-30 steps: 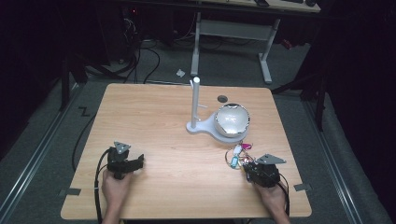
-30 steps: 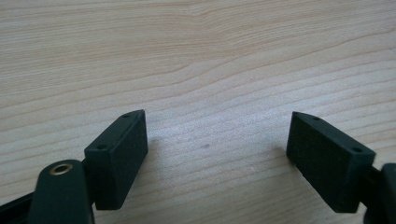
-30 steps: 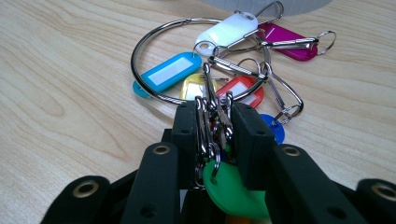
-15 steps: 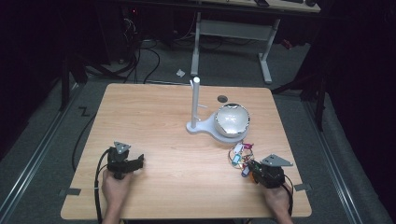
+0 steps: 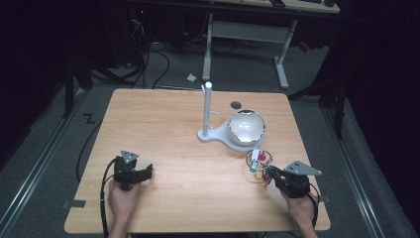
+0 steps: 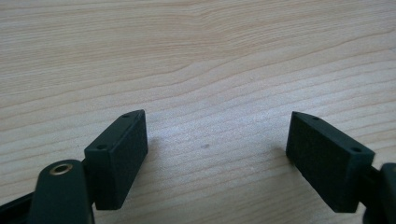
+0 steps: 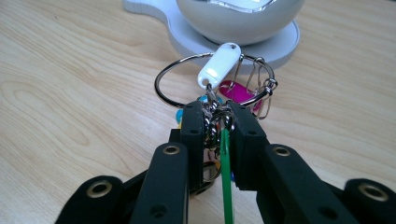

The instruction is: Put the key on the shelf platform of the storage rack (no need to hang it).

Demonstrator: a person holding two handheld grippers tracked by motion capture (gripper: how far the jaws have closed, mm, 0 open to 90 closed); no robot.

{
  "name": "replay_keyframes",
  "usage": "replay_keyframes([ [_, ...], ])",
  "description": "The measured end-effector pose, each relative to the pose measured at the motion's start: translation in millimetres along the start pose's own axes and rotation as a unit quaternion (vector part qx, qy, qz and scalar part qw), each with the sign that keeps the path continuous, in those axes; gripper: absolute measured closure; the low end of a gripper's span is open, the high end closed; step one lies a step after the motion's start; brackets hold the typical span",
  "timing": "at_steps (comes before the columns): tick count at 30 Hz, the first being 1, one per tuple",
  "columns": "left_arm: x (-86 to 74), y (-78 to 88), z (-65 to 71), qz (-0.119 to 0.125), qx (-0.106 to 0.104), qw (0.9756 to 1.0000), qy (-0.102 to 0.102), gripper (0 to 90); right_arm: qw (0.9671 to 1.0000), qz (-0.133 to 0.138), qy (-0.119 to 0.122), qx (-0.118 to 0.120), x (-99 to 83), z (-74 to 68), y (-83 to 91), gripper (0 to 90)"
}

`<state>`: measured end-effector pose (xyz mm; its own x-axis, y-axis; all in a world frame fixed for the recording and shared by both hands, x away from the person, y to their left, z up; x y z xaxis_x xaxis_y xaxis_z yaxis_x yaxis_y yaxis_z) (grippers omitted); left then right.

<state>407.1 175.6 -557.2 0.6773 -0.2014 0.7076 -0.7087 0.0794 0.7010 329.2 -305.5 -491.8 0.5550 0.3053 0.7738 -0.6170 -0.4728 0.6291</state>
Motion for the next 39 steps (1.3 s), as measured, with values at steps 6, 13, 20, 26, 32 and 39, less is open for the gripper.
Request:
replay_keyframes([
  [6, 0.0, 0.0, 0.0, 0.0, 0.0, 1.0, 0.0, 21.2, 0.9999, 0.012, 0.008, 0.004, 8.3, -2.4, 8.1, 78.3],
  [13, 0.0, 0.1, 0.0, 0.0, 0.0, 1.0, 0.0, 21.1, 0.9993, 0.036, 0.01, 0.007, 16.8, -2.2, 20.0, 78.5],
  [20, 0.0, 0.0, 0.0, 0.0, 0.0, 1.0, 0.0, 21.2, 0.9982, 0.056, 0.013, 0.012, 28.2, -1.3, 34.3, 78.6],
  [26, 0.0, 0.1, 0.0, 0.0, -0.001, 1.0, 0.0, 21.2, 0.9976, 0.066, 0.017, 0.014, 41.8, -2.1, 43.3, 78.7],
  [32, 0.0, 0.1, 0.0, 0.0, -0.001, 1.0, 0.0, 21.2, 0.9964, 0.08, 0.017, 0.022, 54.9, 0.7, 49.7, 78.7],
  [39, 0.0, 0.0, 0.0, 0.0, -0.001, 1.0, 0.001, 21.3, 0.9958, 0.082, 0.03, 0.027, 77.8, 2.5, 53.9, 78.7],
])
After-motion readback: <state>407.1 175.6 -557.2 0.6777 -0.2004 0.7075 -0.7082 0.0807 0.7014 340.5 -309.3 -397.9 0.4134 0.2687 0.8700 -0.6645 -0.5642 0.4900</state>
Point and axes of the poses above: each handheld gripper's, and its own axes: y roughly backward along the jaws, x roughly out of its top, z roughly to its right, the point moved 4 cm from there along -y, roughly forward along the jaws, and after that the axes turned 10 degrees about x, right-handed, at the moved point
